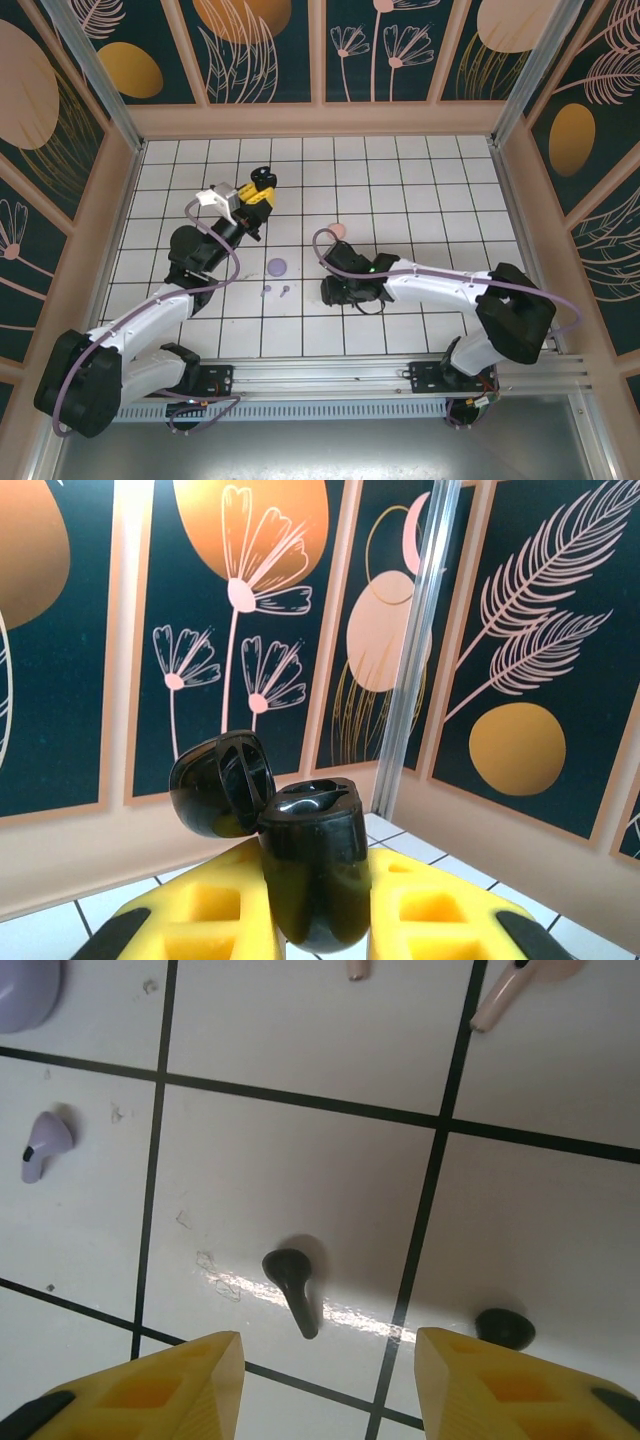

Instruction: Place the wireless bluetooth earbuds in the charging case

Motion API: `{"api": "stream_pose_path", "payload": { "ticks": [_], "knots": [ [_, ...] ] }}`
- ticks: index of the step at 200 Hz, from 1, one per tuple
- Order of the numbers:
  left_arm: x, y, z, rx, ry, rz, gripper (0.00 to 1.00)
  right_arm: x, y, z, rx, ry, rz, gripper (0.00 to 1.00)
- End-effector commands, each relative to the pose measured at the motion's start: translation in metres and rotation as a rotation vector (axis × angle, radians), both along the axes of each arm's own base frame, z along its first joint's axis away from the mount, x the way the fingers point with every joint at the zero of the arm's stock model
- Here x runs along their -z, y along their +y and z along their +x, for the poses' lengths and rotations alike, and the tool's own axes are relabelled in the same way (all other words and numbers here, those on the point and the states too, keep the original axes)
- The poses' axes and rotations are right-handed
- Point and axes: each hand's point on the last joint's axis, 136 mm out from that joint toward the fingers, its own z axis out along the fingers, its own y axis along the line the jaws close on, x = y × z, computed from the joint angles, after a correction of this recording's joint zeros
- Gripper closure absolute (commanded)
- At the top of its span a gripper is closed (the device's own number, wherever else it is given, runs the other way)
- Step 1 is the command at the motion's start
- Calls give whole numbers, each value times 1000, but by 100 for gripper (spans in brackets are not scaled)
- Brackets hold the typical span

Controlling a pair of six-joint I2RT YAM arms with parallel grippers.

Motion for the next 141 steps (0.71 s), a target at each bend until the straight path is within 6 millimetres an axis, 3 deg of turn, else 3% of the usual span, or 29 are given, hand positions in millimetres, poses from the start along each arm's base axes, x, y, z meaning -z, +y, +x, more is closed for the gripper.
{"api": "stream_pose_path", "payload": {
  "ticks": [1,81,141],
  "knots": [
    [-13,1,-4,17,-31,-53,100,4,9,0,20,-3,-27,52],
    [0,21,-26,-31,-35,-80,100,18,25,-4,-36,18,-121,57],
    [7,17,-29,-4,-10,-56,100,32,31,-2,-83,34,-172,61]
  ]
}}
